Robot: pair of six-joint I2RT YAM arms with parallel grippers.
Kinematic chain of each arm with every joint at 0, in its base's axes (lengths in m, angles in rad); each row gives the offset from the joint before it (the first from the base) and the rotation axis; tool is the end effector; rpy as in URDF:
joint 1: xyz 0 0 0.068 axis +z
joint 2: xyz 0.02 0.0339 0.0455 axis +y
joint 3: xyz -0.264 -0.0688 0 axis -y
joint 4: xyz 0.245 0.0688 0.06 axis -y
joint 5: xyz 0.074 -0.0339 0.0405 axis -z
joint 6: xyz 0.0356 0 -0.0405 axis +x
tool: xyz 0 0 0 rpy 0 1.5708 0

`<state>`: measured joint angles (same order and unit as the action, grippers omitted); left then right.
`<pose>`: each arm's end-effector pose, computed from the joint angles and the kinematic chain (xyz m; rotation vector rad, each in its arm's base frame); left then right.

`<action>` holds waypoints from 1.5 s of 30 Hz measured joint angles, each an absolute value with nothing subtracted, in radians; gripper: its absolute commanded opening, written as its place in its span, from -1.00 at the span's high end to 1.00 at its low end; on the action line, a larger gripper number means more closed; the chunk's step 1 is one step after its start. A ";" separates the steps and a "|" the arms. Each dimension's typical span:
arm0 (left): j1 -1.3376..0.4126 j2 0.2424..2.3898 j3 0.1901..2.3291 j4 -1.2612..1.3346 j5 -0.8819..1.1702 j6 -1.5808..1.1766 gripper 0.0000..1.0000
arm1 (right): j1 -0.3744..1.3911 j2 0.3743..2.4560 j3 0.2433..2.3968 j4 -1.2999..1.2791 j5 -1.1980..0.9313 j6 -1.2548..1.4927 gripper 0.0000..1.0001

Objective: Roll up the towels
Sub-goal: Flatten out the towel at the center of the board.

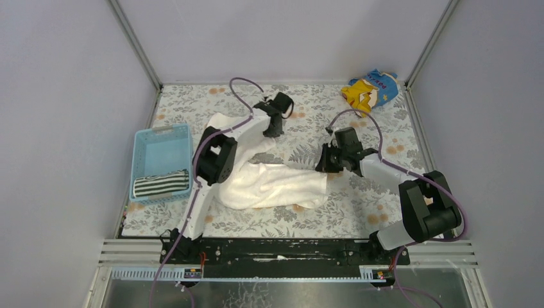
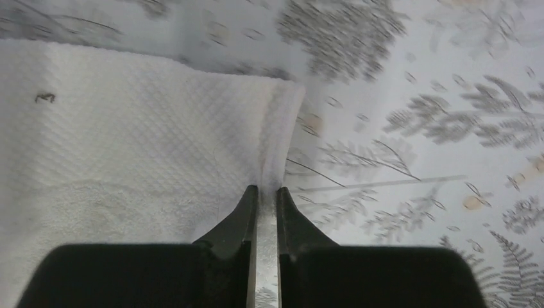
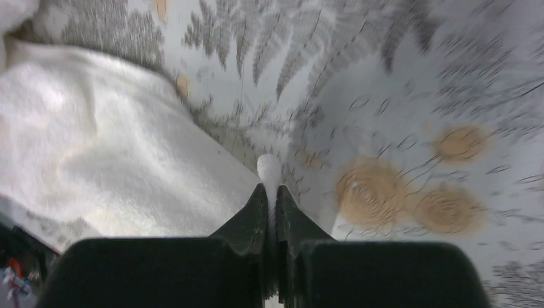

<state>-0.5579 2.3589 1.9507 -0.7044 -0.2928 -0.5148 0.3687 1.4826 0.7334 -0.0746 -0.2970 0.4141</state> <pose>0.4327 -0.2579 0.1605 -0.0334 2.6034 0.0197 0.2671 0.1144 0.1743 -0.0886 2.4703 0.7102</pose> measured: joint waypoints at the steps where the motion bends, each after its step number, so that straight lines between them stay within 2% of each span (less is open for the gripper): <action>1: -0.537 2.352 1.951 -0.713 -0.286 -0.511 1.00 | 0.369 1.483 0.763 -0.097 -0.264 0.404 1.00; 5: -0.415 2.327 2.047 -0.780 -0.229 -0.496 1.00 | 0.360 1.483 0.904 -0.162 -0.110 0.351 1.00; 11: -0.217 2.250 2.350 -0.824 -0.101 -0.499 1.00 | 0.252 1.482 1.162 -0.215 0.067 0.268 1.00; 18: -0.036 2.048 2.366 -0.798 0.094 -0.558 1.00 | 0.103 1.477 1.474 -0.178 0.204 0.162 1.00; 24: 0.025 1.811 2.048 -0.680 0.203 -0.603 1.00 | 0.066 1.366 1.400 -0.072 0.302 0.083 0.87; 34: 0.022 1.495 1.312 -0.530 0.216 -0.670 1.00 | 0.027 1.150 0.796 0.009 0.508 0.228 0.82; 39: 0.022 1.314 0.987 -0.535 0.177 -0.714 1.00 | -0.020 1.114 0.639 -0.082 0.569 0.390 0.62; 41: 0.022 1.246 0.911 -0.536 0.159 -0.730 1.00 | -0.028 1.096 0.624 -0.118 0.591 0.456 0.44; 43: 0.023 1.175 0.845 -0.537 0.145 -0.748 1.00 | -0.037 1.080 0.623 -0.147 0.613 0.510 0.08; 45: 0.023 1.114 0.796 -0.539 0.131 -0.761 0.95 | -0.041 1.058 0.623 -0.183 0.640 0.564 0.00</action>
